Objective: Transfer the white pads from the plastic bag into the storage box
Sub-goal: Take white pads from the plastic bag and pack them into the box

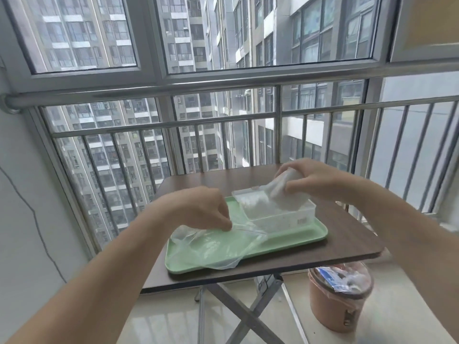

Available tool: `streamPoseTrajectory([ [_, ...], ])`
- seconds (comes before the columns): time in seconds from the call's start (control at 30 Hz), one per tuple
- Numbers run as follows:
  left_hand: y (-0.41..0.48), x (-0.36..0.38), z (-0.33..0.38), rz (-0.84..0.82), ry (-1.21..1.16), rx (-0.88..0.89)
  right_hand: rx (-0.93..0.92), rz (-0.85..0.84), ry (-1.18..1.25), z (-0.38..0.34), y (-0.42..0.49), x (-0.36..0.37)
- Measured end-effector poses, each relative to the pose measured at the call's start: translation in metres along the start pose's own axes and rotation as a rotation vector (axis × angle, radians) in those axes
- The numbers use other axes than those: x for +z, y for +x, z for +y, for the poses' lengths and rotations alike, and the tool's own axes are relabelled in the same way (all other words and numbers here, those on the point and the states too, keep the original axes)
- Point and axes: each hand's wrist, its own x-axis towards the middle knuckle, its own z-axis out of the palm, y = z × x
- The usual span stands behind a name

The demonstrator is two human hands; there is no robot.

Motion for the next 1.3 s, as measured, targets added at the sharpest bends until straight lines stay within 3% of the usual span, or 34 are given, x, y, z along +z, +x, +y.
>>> streamPoseTrajectory([
  [0.1, 0.024, -0.016, 0.026, -0.146, 0.008, 0.007, 0.135, 0.111, 0.192, 0.044, 0.018, -0.021],
  [0.3, 0.108, -0.023, 0.085, 0.159, -0.001, 0.217, 0.338, 0.282, 0.747, 0.096, 0.042, -0.032],
  [0.6, 0.201, 0.019, 0.084, 0.057, 0.093, 0.204, 0.488, 0.17, 1.046, 0.127, 0.051, -0.032],
  [0.77, 0.21, 0.023, 0.084, 0.076, -0.057, 0.216, 0.449, 0.06, 1.192, 0.13, 0.055, -0.029],
  [1.03, 0.212, 0.026, 0.085, -0.015, -0.029, 0.259, 0.471, 0.144, 0.796, 0.126, 0.059, -0.016],
  [1.3, 0.206, 0.03, 0.078, -0.016, 0.026, 0.116, 0.389, 0.131, 0.488, 0.13, 0.063, -0.006],
])
